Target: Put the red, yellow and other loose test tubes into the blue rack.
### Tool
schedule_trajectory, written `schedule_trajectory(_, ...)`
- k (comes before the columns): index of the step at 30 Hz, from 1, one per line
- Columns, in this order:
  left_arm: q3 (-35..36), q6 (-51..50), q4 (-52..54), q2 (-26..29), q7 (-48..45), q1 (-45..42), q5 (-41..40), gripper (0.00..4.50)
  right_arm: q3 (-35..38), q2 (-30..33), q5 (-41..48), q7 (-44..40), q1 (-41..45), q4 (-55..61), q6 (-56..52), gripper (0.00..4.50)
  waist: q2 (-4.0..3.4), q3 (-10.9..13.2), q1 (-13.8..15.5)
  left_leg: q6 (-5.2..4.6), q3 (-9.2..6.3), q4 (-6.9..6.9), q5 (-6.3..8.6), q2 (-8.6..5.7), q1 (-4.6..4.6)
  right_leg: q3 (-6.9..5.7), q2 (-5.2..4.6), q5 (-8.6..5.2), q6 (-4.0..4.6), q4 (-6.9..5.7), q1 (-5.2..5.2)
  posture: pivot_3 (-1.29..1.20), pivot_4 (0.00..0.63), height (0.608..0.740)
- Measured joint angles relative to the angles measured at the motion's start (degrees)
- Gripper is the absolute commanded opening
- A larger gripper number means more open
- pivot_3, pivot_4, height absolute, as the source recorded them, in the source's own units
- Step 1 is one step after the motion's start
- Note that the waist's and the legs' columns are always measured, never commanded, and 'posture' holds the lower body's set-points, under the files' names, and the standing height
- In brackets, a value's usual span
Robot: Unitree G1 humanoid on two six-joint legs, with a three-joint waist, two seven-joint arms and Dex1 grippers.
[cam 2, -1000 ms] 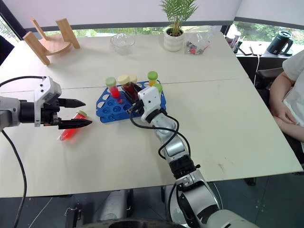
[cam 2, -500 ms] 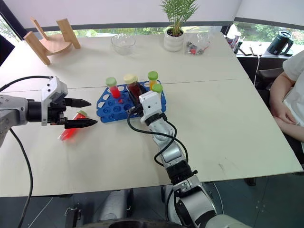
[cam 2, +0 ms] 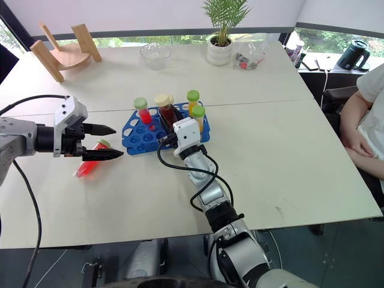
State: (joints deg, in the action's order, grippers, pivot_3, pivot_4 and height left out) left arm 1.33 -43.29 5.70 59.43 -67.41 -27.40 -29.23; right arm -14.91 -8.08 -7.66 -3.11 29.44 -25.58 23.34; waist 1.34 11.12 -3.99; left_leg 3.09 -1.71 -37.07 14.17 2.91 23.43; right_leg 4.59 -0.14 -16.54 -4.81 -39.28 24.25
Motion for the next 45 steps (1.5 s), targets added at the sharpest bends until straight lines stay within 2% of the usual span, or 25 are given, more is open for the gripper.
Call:
schedule_trajectory(11,0.1,0.0,0.3,0.0,1.2,1.9,-0.1,4.50,0.2,0.1,1.2,0.3,1.3,-5.0,2.3,0.86,0.00,0.0,0.0,0.07,-0.02,-0.01,-0.04,0.00,-0.05,0.00,0.00,0.02,0.03,-0.07,-0.01,0.00,0.150,0.740)
schedule_trajectory(12,0.1,0.0,0.3,0.0,1.3,2.0,-0.1,4.50,0.1,0.1,1.2,0.2,1.3,-5.0,2.3,1.66,0.00,0.0,0.0,0.08,-0.02,-0.01,-0.05,0.00,-0.05,0.00,0.00,0.02,0.03,-0.07,-0.01,0.00,0.150,0.740)
schedule_trajectory(14,0.2,0.0,0.4,0.0,1.4,2.0,-0.2,4.50,0.0,0.1,1.2,-0.2,1.3,-4.9,1.8,2.19,0.00,0.0,0.0,0.08,-0.02,-0.01,-0.05,0.00,-0.05,0.00,0.00,0.02,0.03,-0.07,-0.01,0.00,0.150,0.740)
schedule_trajectory(16,0.2,0.0,0.3,-0.3,1.7,1.9,-0.2,4.50,-0.4,0.2,1.1,-0.9,1.2,-4.9,0.9,3.15,-0.02,0.0,0.0,0.08,-0.02,0.01,-0.05,0.00,-0.03,0.00,0.01,0.02,0.03,-0.07,0.01,0.00,0.150,0.740)
schedule_trajectory(20,0.6,0.1,-1.7,-1.6,5.5,0.5,1.4,4.50,-1.8,0.3,0.5,-3.3,-1.2,0.2,-1.3,3.15,-0.02,0.0,0.0,0.08,-0.05,0.04,-0.05,0.02,0.02,-0.01,0.04,0.02,0.04,-0.07,0.07,0.00,0.150,0.740)
schedule_trajectory(24,0.5,-0.8,-4.5,-1.1,8.7,-2.1,3.9,4.50,-2.3,2.5,0.6,-6.9,-3.3,10.4,-6.3,3.15,-0.02,0.0,0.0,0.08,-0.04,0.02,-0.05,0.01,0.04,-0.01,0.03,0.02,0.04,-0.07,0.08,0.00,0.150,0.740)
schedule_trajectory(28,-0.4,-7.5,-7.3,2.4,10.2,-8.2,5.5,4.50,-2.4,7.6,3.1,-13.3,-4.6,26.8,-15.8,3.15,0.01,0.0,0.1,0.08,-0.09,-0.01,-0.05,0.01,0.07,-0.05,0.04,0.02,0.03,-0.05,0.08,0.00,0.150,0.740)
schedule_trajectory(31,-3.7,-17.1,-10.2,4.5,10.2,-17.4,6.4,4.50,-0.1,14.4,8.3,-20.1,-2.9,37.6,-24.7,3.15,0.02,0.0,0.5,0.08,-0.10,-0.05,-0.05,-0.03,0.05,-0.06,0.03,0.02,0.01,-0.04,0.00,0.00,0.150,0.740)
schedule_trajectory(35,-14.3,-26.6,-14.8,5.5,8.5,-25.3,9.6,4.50,2.3,21.8,15.1,-28.7,0.0,43.8,-32.6,3.15,-0.02,0.0,0.3,0.07,-0.11,0.01,-0.04,-0.03,-0.05,-0.06,0.07,0.01,0.02,-0.04,-0.06,0.00,0.150,0.740)
schedule_trajectory(39,-23.8,-33.6,-18.8,3.3,5.9,-28.2,10.6,4.50,4.2,29.1,25.0,-37.0,1.3,48.5,-44.1,3.15,-0.03,0.1,0.1,0.07,-0.15,0.01,-0.05,0.02,0.05,-0.06,0.12,-0.01,0.05,-0.03,0.03,0.00,0.150,0.740)
schedule_trajectory(43,-30.7,-40.4,-25.5,-2.3,6.5,-31.4,11.3,4.50,6.5,43.2,42.8,-48.5,2.4,56.3,-63.3,3.15,-0.08,0.1,1.1,0.03,-0.14,-0.01,-0.02,-0.01,0.08,-0.06,0.09,-0.02,0.05,0.03,0.01,0.00,0.150,0.740)
schedule_trajectory(45,-34.1,-40.0,-26.8,-2.3,5.8,-31.6,12.1,4.50,8.1,45.4,49.5,-50.1,2.3,59.3,-68.5,3.15,-0.03,0.1,0.8,-0.03,-0.18,-0.01,0.01,0.03,0.08,-0.05,0.15,-0.03,0.08,0.03,0.03,0.00,0.150,0.740)
